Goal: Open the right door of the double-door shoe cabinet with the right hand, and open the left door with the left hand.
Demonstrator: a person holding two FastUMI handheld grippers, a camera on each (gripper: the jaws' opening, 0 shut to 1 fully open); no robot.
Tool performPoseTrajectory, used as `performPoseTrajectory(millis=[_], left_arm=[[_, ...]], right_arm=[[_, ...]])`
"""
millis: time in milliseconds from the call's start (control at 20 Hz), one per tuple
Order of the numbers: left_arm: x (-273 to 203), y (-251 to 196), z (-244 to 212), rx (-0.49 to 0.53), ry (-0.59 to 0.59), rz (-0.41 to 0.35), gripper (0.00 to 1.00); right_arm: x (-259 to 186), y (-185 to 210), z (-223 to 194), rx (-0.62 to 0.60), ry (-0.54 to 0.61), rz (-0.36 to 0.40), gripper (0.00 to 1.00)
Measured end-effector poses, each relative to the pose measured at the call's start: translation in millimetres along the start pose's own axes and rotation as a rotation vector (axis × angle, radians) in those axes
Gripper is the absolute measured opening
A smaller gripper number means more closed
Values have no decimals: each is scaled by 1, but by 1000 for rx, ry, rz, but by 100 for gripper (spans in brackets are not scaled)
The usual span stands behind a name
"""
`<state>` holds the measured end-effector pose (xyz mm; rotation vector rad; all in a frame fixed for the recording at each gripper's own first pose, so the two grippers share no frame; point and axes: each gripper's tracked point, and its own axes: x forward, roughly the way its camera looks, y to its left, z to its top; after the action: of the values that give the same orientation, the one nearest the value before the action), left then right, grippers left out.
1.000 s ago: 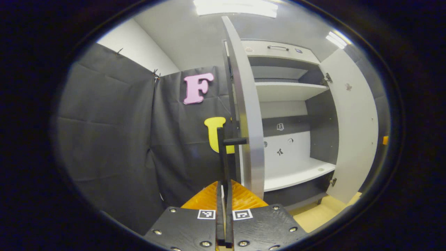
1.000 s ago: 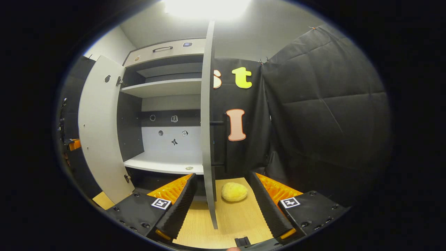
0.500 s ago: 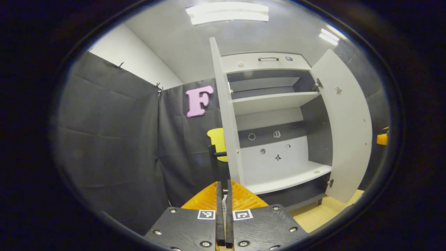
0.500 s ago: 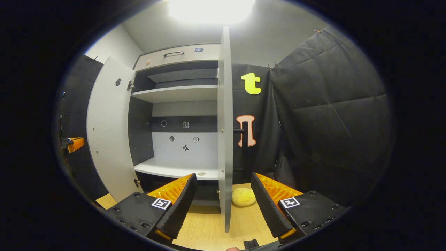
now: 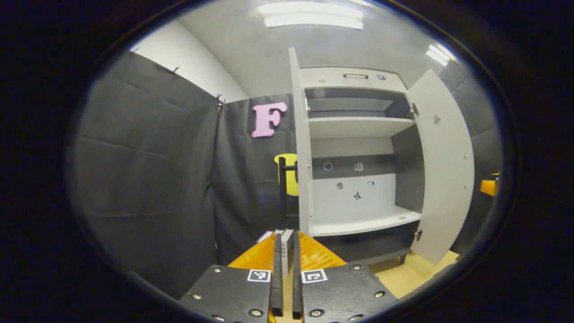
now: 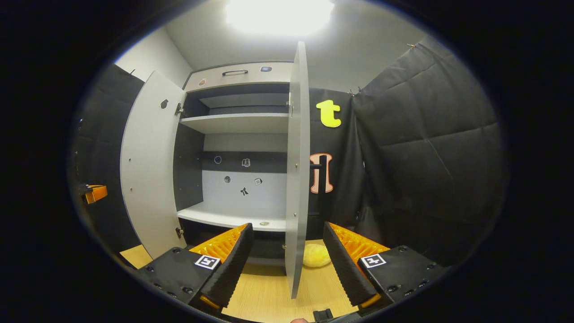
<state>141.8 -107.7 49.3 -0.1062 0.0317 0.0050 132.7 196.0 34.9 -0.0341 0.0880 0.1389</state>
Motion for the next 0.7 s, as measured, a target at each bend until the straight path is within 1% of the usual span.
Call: performPoseTrajectory(millis=[100, 150, 250, 450, 500, 550, 700], left_arm=[[-10, -3, -3, 7, -12, -13, 9], [-15, -5, -5, 17, -17, -20, 18], [-22, -4, -10, 46, -28, -9, 39], [-31, -19, -17, 63, -36, -37, 79], [-33, -20, -17, 70, -45, -35, 89], [-34, -20, -14, 78, -59, -33, 92], [-35, -23, -12, 98, -88, -30, 89]], right_arm=[[-3, -4, -7, -4, -3, -4, 98], [-5, -6, -11, -10, 1, -10, 98], [-7, -10, -16, -11, 4, -26, 98], [-14, -8, -18, 1, -17, -24, 98], [-14, -10, -20, -4, -21, -29, 98], [-16, -10, -20, -4, -26, -32, 98], [-17, -8, -19, 5, -53, -42, 98]])
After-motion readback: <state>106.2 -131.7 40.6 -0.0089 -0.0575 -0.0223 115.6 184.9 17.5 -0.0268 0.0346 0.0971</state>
